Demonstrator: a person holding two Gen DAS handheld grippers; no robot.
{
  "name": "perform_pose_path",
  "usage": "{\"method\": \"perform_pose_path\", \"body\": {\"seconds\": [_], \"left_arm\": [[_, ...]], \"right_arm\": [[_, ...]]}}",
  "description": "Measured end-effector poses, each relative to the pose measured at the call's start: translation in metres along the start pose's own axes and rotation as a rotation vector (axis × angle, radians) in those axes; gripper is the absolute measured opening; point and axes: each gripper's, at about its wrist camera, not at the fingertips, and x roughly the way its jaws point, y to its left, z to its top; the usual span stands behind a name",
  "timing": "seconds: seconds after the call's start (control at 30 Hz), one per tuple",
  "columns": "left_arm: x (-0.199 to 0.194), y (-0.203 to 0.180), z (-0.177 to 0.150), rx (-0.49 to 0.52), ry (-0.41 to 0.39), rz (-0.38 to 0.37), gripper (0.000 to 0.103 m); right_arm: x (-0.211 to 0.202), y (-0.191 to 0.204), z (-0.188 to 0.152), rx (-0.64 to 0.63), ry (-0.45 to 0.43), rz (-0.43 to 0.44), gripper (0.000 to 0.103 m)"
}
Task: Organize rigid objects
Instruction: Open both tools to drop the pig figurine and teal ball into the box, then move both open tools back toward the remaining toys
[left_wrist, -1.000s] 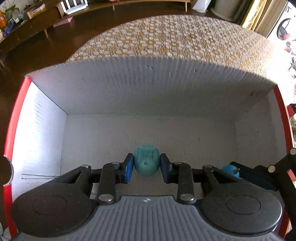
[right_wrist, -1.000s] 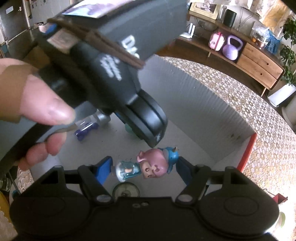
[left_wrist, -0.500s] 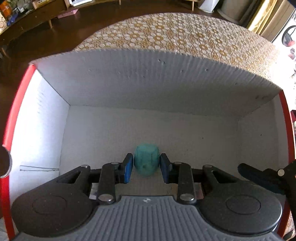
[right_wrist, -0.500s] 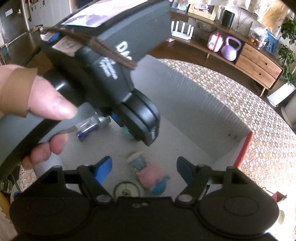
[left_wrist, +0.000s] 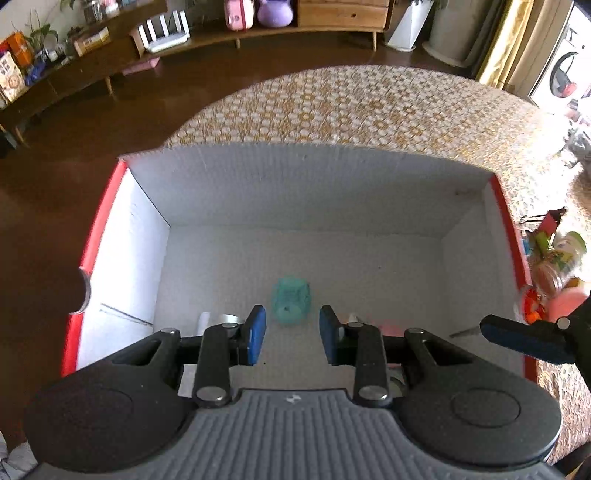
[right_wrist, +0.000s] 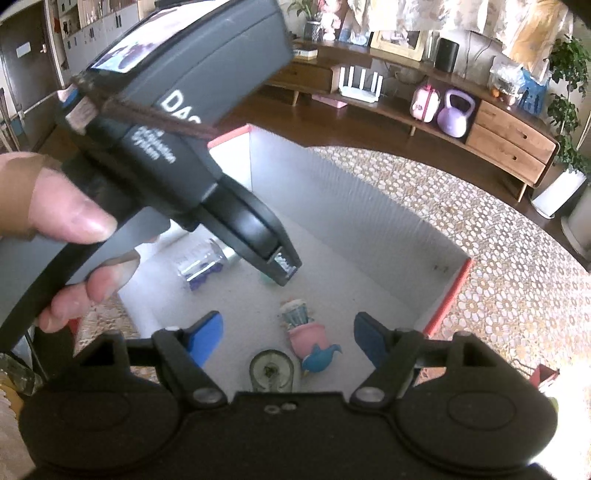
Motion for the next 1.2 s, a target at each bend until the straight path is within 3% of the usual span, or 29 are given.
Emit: {"method": "perform_pose_path", "body": {"seconds": [0.37,0.83,0.9,0.97,1.2], "left_arm": [[-0.058,-0.02,-0.025,0.032,-0.108,-0.002,0.031],[-0.109,-0.053,-0.071,0.079,-0.244,0.002,0.032],[-0.114,-0.056,-0.078,0.073,-0.266,0.005,0.055],[-0.121,-0.06,-0.088,0.063,-0.304,0.003,0.07],[-0.133,-0.076,-0.116,0.062,-0.355,-0.028,0.071]], "right_arm": [[-0.056,-0.011,-0.01,0.032,-0.104,0.036,0.08],[-0.132,-0.037,-0.058,0.135,-0.234,0.087,0.086],[-0.14,-0.039,-0.067,0.139,-0.244,0.092,0.086],[-0.147,-0.04,-0.075,0.143,-0.258,0.092,0.09],[-0.171,-0.046,-0.111,0.145,-0.316,0.087,0.099]]}}
